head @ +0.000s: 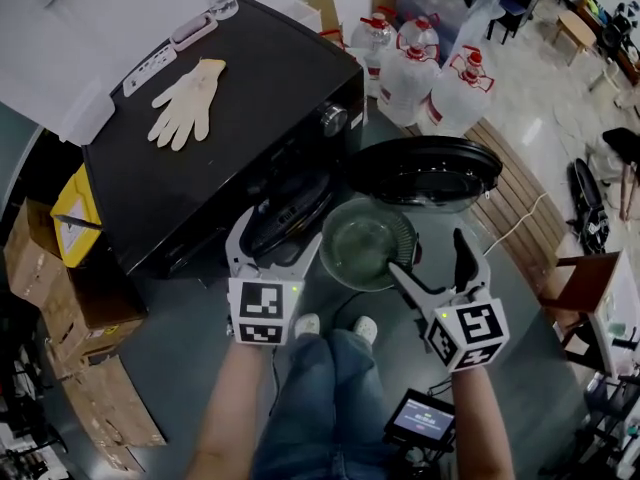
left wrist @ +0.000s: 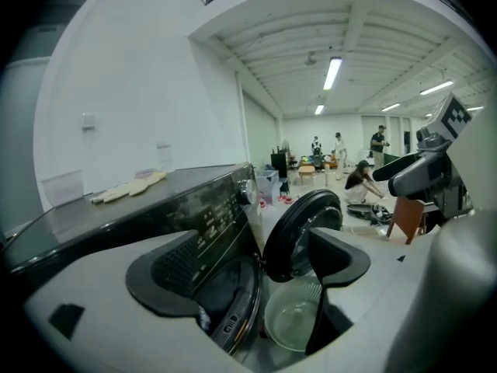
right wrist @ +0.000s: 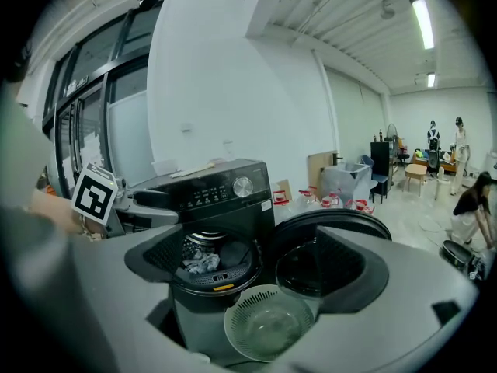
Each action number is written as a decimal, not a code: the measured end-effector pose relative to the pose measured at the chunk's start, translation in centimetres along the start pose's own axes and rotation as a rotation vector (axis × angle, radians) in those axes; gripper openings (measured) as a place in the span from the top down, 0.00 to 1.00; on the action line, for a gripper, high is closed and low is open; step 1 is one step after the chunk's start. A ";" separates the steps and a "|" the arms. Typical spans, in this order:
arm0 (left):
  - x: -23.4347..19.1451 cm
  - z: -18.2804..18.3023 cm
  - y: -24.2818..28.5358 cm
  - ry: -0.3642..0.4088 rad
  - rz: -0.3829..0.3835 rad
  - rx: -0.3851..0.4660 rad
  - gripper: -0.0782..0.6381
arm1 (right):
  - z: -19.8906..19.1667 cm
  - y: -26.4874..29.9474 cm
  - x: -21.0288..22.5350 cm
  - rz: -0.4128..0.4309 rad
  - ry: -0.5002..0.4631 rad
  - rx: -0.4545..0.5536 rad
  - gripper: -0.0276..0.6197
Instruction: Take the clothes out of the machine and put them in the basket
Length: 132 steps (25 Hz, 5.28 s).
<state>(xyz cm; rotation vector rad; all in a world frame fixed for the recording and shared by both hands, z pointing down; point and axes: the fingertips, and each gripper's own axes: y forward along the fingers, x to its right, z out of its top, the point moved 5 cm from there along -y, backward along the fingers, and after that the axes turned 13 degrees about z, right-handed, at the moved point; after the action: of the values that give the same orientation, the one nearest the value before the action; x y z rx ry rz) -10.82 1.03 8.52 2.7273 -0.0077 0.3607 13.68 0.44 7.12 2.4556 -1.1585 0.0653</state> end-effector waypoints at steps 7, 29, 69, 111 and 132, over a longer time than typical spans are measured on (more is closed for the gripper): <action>0.2 -4.3 3.9 -0.002 -0.032 -0.043 0.28 | -5.0 3.9 1.1 -0.016 0.047 -0.027 0.14; 1.3 -23.9 14.0 0.000 -0.075 -0.180 0.32 | -22.9 15.5 3.0 -0.043 0.182 -0.110 0.14; -11.9 -42.0 31.9 0.264 0.365 -0.741 0.16 | -37.5 32.0 7.2 -0.017 0.219 -0.389 0.18; -9.4 -38.8 26.6 0.460 0.392 -0.859 0.72 | -35.4 26.9 6.2 -0.140 0.317 -0.655 0.95; 0.1 -28.2 18.6 0.085 0.309 -0.706 0.73 | -31.1 16.8 7.3 -0.165 0.555 -0.551 0.96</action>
<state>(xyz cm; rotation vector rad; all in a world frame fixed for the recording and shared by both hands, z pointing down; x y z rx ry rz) -18.77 -5.53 40.67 2.0067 -0.4486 0.4548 10.12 -2.08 42.95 1.8598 -0.6219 0.3124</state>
